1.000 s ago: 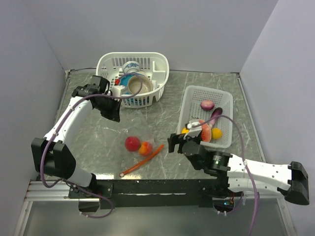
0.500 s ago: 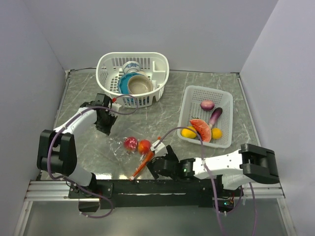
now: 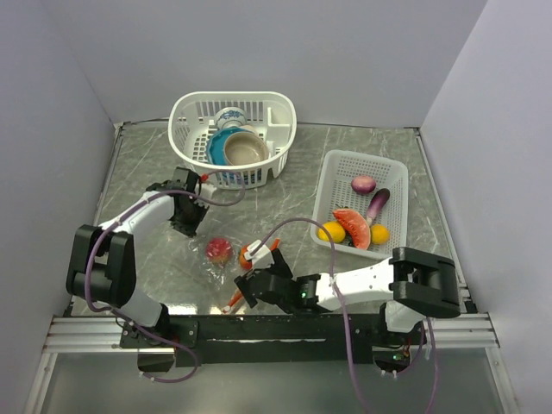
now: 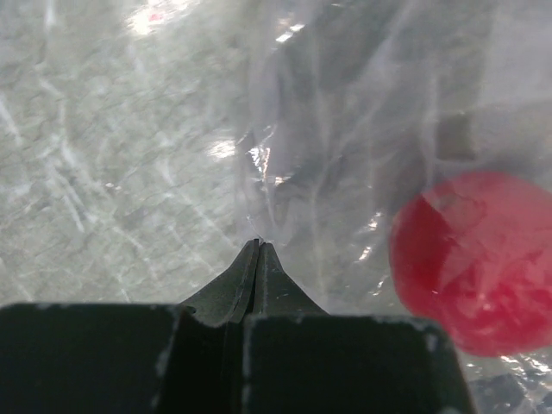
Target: Open the zip-top bag and remove the fake food
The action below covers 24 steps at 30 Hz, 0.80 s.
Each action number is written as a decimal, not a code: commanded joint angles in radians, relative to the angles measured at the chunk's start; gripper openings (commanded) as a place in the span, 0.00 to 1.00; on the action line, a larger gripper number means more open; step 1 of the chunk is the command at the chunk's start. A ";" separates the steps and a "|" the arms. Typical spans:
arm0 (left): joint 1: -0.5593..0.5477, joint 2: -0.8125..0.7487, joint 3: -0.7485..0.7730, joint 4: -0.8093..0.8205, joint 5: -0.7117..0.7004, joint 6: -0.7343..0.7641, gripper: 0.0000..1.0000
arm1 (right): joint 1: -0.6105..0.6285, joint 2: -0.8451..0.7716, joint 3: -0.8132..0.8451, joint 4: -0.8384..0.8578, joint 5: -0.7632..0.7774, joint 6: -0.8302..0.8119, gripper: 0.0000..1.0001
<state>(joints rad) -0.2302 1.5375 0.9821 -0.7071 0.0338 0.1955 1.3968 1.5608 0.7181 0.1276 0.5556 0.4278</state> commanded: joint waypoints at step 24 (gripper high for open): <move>-0.195 0.128 -0.002 0.040 0.150 -0.051 0.01 | -0.134 0.252 0.164 0.240 0.030 -0.101 1.00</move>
<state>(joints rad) -0.4160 1.6508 0.9798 -0.6800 0.0937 0.1585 1.2842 1.8164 0.8490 0.2668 0.5484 0.3649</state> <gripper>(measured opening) 0.014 0.999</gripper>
